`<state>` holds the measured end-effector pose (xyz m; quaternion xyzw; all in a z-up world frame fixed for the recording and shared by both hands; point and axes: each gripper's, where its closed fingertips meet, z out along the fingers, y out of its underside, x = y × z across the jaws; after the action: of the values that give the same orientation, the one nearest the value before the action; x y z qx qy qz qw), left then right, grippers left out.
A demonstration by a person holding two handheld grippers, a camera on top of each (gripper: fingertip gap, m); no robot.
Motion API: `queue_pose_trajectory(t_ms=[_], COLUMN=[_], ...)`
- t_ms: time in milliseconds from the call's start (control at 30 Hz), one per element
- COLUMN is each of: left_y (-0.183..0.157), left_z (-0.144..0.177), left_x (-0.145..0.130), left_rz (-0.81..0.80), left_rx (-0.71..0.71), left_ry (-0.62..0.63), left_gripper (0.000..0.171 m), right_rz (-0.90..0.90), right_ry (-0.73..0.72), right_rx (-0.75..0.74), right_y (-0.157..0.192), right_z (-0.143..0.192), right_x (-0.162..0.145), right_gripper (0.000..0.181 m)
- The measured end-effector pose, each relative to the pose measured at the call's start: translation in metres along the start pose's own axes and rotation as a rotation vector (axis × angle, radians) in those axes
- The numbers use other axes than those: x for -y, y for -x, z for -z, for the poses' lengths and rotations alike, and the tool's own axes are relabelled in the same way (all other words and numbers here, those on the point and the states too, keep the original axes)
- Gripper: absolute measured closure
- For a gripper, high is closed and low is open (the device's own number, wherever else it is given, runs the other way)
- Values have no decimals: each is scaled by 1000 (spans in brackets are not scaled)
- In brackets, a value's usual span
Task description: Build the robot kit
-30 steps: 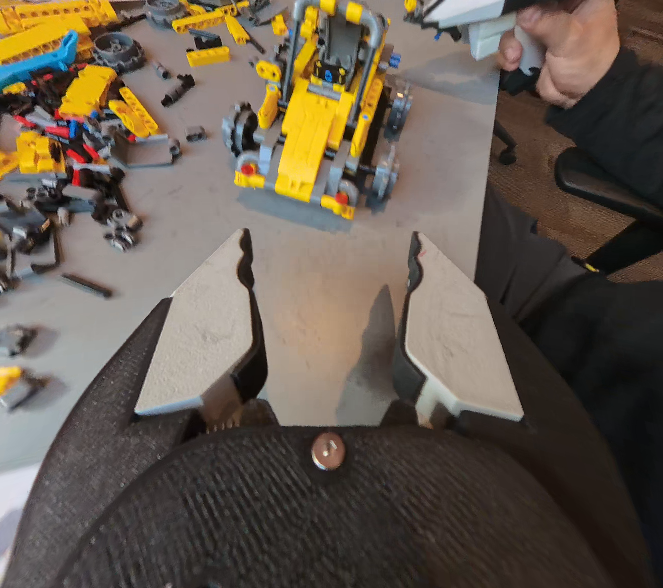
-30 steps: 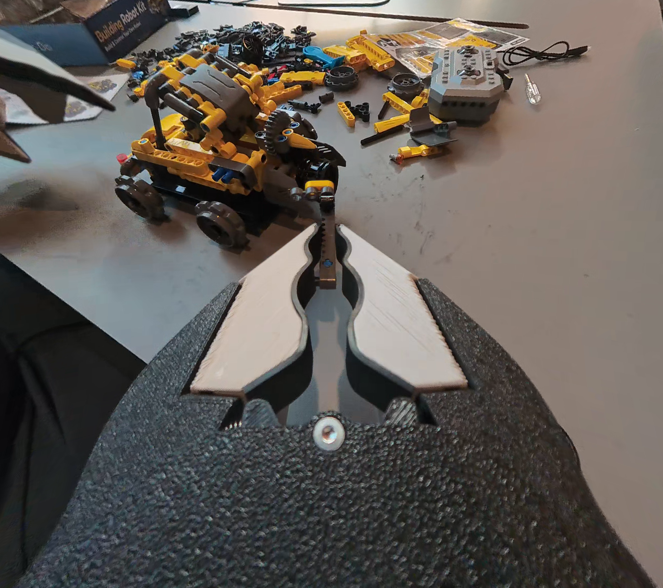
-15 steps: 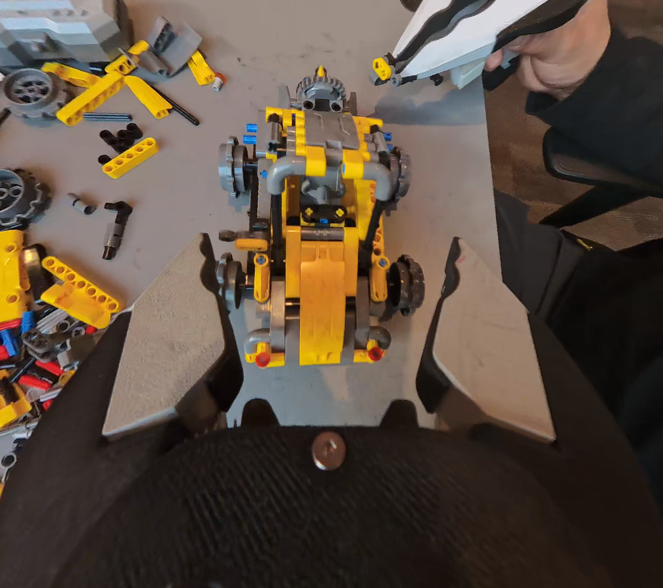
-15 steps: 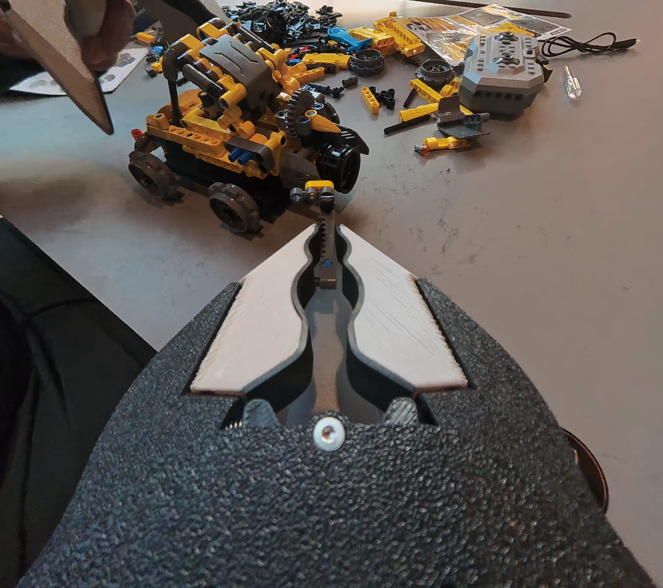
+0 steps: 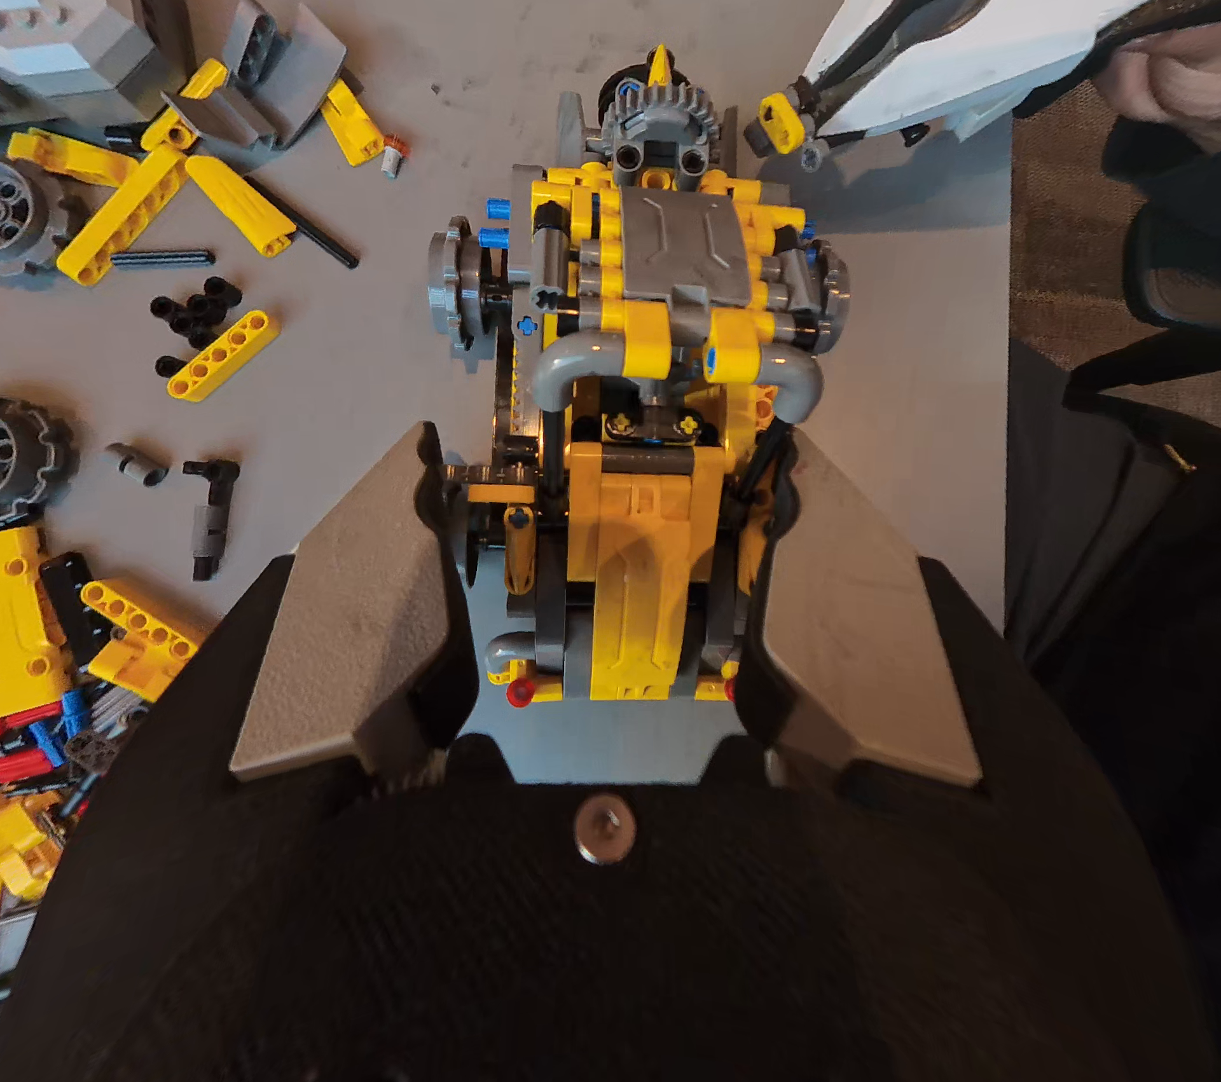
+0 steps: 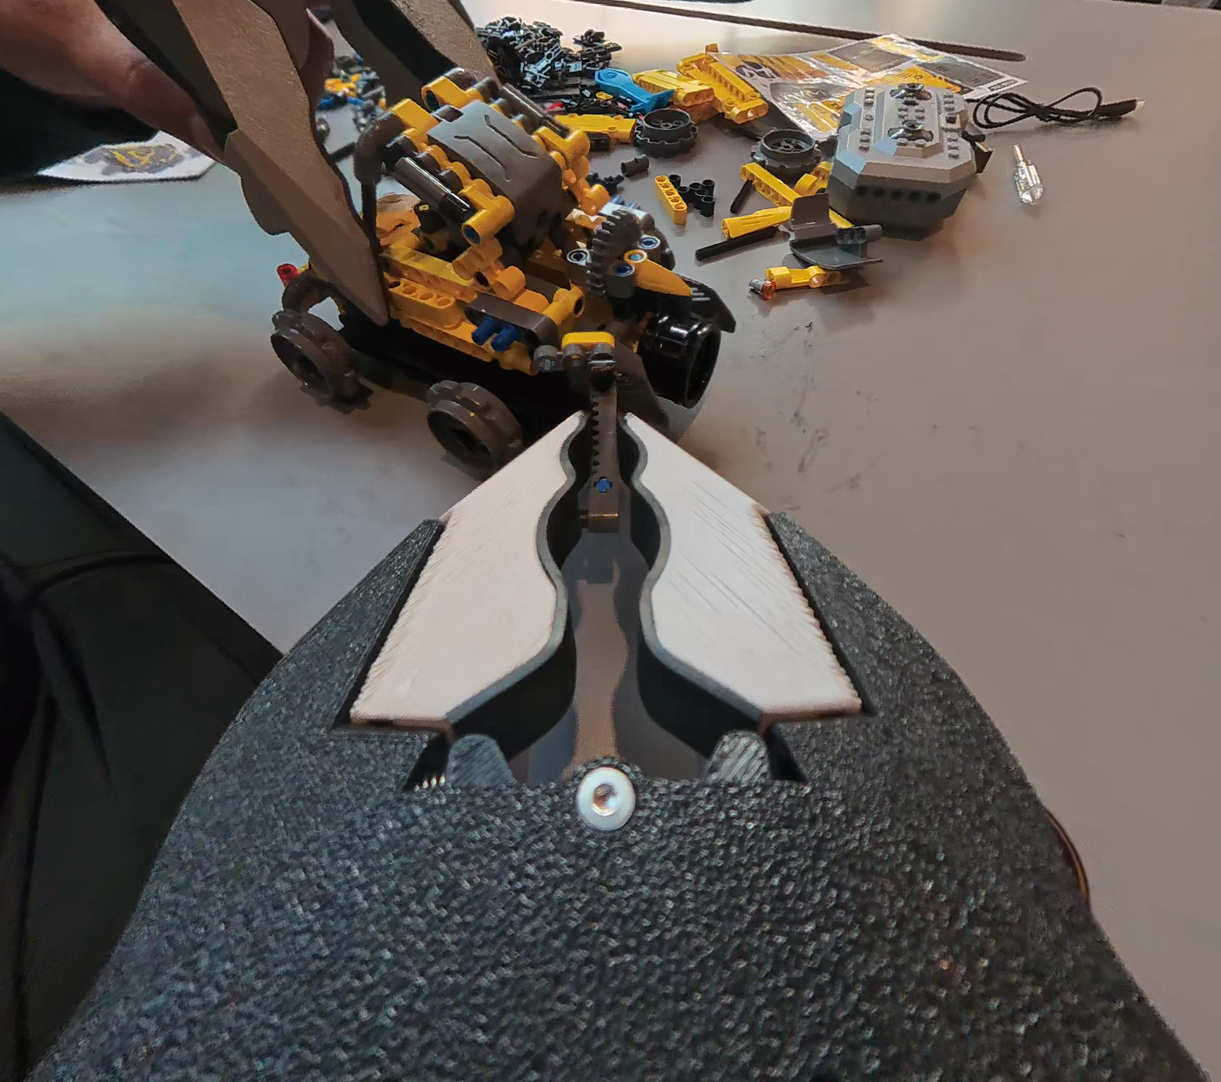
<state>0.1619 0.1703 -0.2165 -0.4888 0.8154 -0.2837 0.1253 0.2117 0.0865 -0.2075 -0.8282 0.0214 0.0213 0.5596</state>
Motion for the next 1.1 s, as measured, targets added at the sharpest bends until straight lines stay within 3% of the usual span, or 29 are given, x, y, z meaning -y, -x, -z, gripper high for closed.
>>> queue_pose_trajectory(t_ms=[167, 367, 500, 767, 933, 1100], left_y=[-6, -20, -23, -21, -27, -47], left_z=[9, 44, 60, 58, 91, 130], left_x=[-14, -64, -86, -78, -55, -87], left_rz=[17, 51, 83, 77, 64, 132], left_rx=[23, 45, 63, 103, 170, 207], left_ry=[36, 91, 51, -14, -206, -317], left_gripper=[74, 74, 74, 73, 70, 73], right_rz=[-11, -3, 5, 10, 43, 31], right_ry=[-21, -12, -1, 2, 4, -10], right_rx=[-10, 4, 21, 42, 79, 103], right_y=[-3, 1, 6, 14, 28, 35], right_z=[4, 1, -2, -5, -8, -8], right_x=[2, 1, 1, 2, 3, 6], right_gripper=[175, 174, 174, 174, 174, 175])
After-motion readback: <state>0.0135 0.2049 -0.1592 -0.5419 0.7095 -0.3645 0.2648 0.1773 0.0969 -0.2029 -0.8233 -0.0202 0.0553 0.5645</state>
